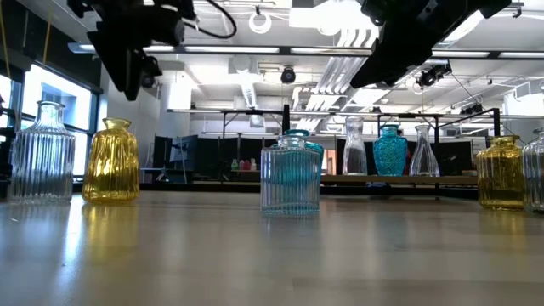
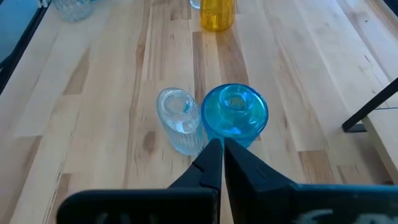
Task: Sort vases onto shelf
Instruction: Put the left yellow vase on the shelf
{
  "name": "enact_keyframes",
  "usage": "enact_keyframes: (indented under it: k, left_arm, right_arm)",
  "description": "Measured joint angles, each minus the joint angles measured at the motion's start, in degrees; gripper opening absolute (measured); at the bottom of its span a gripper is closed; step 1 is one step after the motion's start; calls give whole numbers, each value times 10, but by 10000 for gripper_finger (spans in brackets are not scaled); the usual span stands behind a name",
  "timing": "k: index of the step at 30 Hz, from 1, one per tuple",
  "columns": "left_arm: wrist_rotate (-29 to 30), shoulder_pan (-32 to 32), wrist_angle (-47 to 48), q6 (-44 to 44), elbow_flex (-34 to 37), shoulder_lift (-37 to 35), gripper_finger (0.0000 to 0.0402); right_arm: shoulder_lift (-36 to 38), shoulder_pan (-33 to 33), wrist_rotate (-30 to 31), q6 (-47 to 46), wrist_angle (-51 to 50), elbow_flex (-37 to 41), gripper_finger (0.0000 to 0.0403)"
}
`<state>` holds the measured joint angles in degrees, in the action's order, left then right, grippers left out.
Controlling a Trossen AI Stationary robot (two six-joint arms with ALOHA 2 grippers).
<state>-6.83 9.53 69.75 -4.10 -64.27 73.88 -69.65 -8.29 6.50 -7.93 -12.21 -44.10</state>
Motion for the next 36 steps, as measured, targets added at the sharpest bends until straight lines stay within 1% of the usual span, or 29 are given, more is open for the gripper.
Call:
enact_keyframes:
  k: [8,19,23,26,28,35,36]
  left_arm:
    - [-17,25,4,-6,0,28,138]
    - [-17,25,10,-45,0,89,138]
    - [-35,24,12,-55,0,106,134]
    - [-45,24,13,-56,1,119,119]
    - [-46,24,19,-67,1,125,102]
    - [-51,23,22,-100,1,136,17]
    - [-52,23,23,-100,1,137,10]
  right_arm:
    - [0,0,0,3,-2,0,1]
    - [0,0,0,3,-5,0,1]
    - [0,0,0,3,-10,0,1]
    - [0,0,0,4,-14,0,1]
    - [0,0,0,5,-14,0,1]
    - [0,0,0,5,-27,0,1]
    - [0,0,0,5,-28,0,1]
